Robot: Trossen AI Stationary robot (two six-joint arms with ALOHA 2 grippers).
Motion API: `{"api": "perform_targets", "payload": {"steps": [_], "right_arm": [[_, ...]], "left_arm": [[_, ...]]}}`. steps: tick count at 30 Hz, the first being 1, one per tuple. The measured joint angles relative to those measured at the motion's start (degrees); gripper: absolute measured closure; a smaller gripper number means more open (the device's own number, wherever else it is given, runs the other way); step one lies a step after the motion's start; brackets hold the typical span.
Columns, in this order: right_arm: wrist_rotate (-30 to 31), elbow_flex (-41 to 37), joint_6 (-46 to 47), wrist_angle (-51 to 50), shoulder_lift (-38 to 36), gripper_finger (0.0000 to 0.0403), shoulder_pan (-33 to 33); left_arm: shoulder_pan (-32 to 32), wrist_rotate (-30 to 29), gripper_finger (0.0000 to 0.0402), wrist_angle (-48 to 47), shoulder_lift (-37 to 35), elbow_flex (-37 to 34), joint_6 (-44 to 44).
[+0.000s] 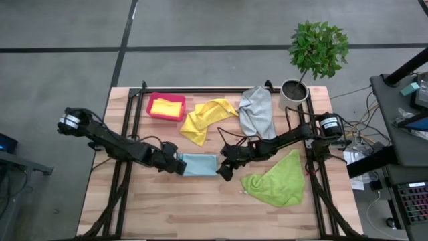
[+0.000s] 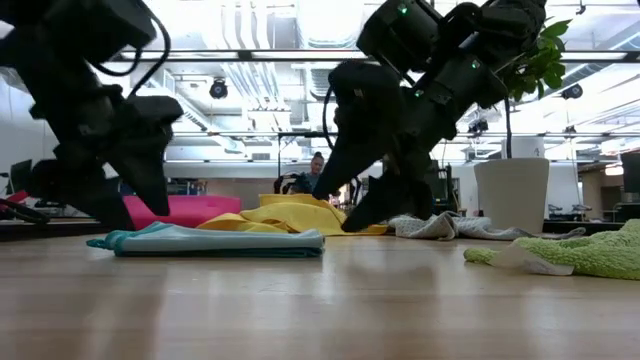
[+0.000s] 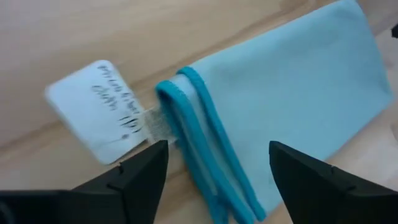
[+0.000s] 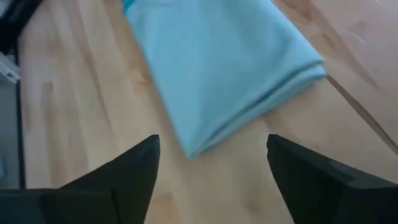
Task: Fold microfiber towels
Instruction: Put the folded light blue microfiber cloth into the red bin
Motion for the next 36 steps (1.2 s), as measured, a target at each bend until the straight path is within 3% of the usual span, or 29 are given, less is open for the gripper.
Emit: {"api": "perform_targets", "payload": {"steps": [5, 13, 23, 28, 36], "right_arm": [[3.54, -0.83, 0.12, 0.04, 0.02, 0.0102, -0.54], [3.25, -1.35, 1.06, 6.05, 3.87, 0.0105, -1.33], [1.9, -1.35, 2.42, 15.01, 7.14, 0.0115, -1.58], [1.92, -1.37, 2.34, 15.21, 7.21, 0.018, -1.61], [3.3, -1.46, 0.84, 16.24, 7.26, 0.0358, -1.61]], "left_arm": [[-0.01, -0.44, 0.0136, 5.56, 4.83, 0.06, -0.06], [-0.02, -1.75, 0.014, 9.08, 7.19, 0.11, -0.06], [-0.02, -3.78, 0.0201, 10.14, 7.42, -0.01, 0.26], [-0.02, -4.65, 0.0245, 10.43, 8.1, -0.04, 1.17], [0.0, -6.25, 0.0344, 13.08, 10.63, 0.22, 3.4]]}}
